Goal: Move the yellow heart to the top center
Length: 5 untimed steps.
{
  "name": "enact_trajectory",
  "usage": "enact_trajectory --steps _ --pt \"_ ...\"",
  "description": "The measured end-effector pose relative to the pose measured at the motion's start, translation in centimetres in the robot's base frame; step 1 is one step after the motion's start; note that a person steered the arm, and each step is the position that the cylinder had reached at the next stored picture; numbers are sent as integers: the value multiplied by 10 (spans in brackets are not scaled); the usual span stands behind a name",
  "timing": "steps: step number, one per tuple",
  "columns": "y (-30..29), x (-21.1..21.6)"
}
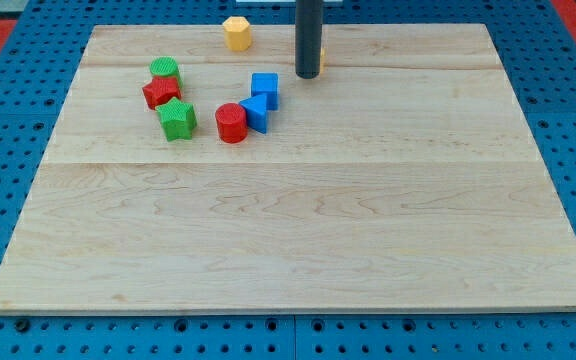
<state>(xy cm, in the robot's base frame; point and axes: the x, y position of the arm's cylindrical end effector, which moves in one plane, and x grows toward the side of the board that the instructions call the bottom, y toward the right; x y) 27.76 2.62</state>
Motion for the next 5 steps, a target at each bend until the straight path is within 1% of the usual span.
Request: enact_trajectory --steps 1,2,3,4,5 --pt "6 7" --pt "30 2" --pt "30 -25" --pt "36 -17" --pt "49 8"
